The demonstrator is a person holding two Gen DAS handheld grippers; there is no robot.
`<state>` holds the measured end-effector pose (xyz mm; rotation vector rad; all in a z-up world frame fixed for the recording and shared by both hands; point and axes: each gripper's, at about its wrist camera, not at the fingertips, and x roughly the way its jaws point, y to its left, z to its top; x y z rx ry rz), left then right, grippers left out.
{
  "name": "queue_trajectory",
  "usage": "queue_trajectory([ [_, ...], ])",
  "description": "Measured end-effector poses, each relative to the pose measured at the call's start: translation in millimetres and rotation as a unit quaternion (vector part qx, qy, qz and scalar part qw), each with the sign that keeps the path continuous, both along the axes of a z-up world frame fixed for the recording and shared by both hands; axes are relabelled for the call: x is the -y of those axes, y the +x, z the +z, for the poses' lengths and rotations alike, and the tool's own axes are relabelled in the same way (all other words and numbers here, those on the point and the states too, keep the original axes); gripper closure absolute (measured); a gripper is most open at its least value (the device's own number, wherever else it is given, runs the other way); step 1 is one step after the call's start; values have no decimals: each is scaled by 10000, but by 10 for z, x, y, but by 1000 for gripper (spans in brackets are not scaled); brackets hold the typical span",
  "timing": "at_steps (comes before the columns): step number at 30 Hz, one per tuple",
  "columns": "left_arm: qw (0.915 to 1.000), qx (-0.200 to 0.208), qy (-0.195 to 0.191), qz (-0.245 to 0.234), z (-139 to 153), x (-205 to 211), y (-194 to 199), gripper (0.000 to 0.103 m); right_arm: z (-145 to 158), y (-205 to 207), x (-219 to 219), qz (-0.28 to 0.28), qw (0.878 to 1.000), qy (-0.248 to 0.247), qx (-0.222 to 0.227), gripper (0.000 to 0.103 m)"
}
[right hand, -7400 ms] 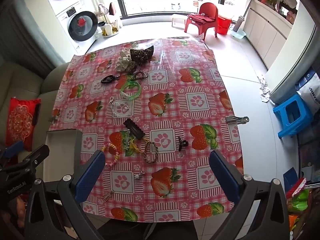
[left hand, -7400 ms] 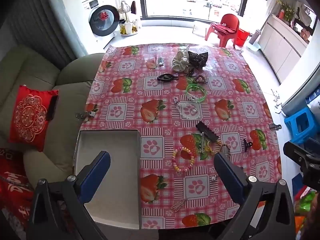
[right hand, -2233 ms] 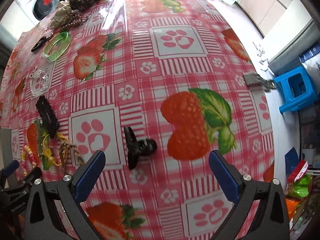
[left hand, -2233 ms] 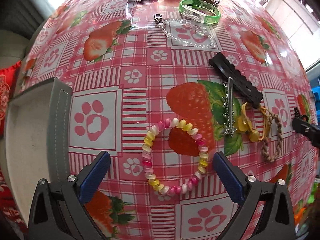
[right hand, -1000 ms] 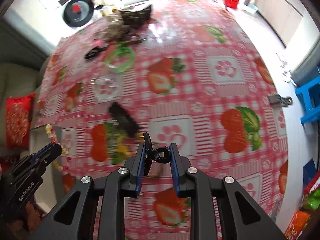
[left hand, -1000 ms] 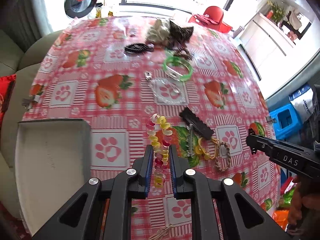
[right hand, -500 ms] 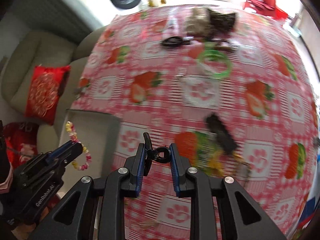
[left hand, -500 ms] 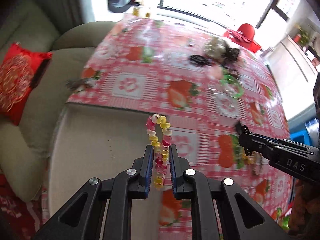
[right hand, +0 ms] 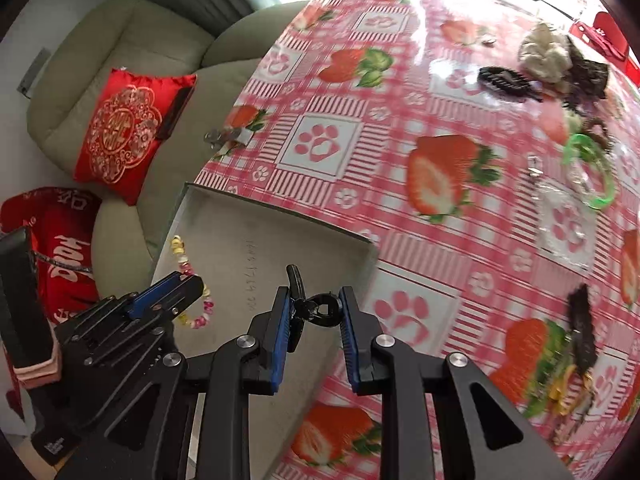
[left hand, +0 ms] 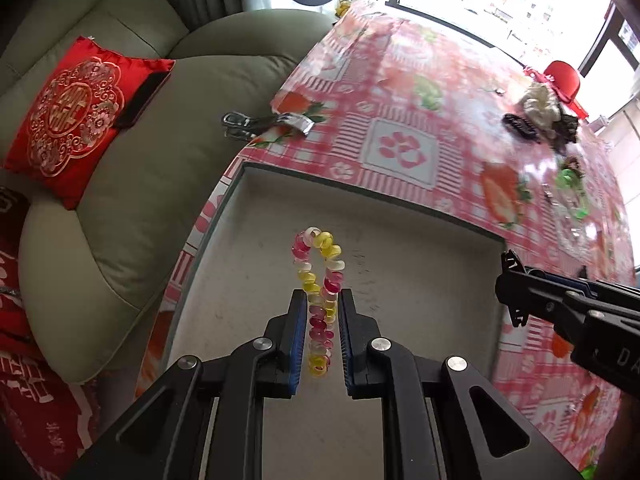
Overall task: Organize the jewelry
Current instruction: 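Carry both items to the white tray and open both grippers to release, then move both tools back over the jewelry on the tablecloth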
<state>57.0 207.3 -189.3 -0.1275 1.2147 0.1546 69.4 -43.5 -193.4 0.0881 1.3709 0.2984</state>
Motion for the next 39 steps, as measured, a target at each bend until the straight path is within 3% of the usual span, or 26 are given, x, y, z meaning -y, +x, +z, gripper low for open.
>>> queue_trajectory([
  [7,9996,-244,115,55,-253,-94,140,81,-334,181,-204,110,9996,-147,-222,77],
  [13,9997,-176,174,-53,-306,-109,156,79,-482,249,-295,195,9987,-380,-265,77],
  [14,9996,-176,237,-46,-312,-115,167,66,-510,254,-305,196,9985,-418,-287,77],
  [15,9993,-171,318,-30,-309,-111,170,43,-540,260,-312,203,9983,-456,-311,76],
  [16,9990,-184,404,47,-306,-119,170,36,-544,260,-326,215,9983,-474,-274,76],
  [22,9989,-202,384,149,-326,-155,165,35,-564,261,-401,311,9976,-589,-192,73],
  [26,9987,-253,431,132,-310,-151,158,35,-547,270,-403,272,9986,-382,-233,48],
  [35,9977,-192,614,232,-192,-117,57,34,-204,204,-256,2,9998,181,-61,39],
  [37,9976,-199,634,219,-166,-78,26,6,-85,175,-225,-60,9997,247,18,39],
  [39,9974,-92,681,215,-121,-39,-18,0,22,124,-160,-135,9996,227,94,39],
])
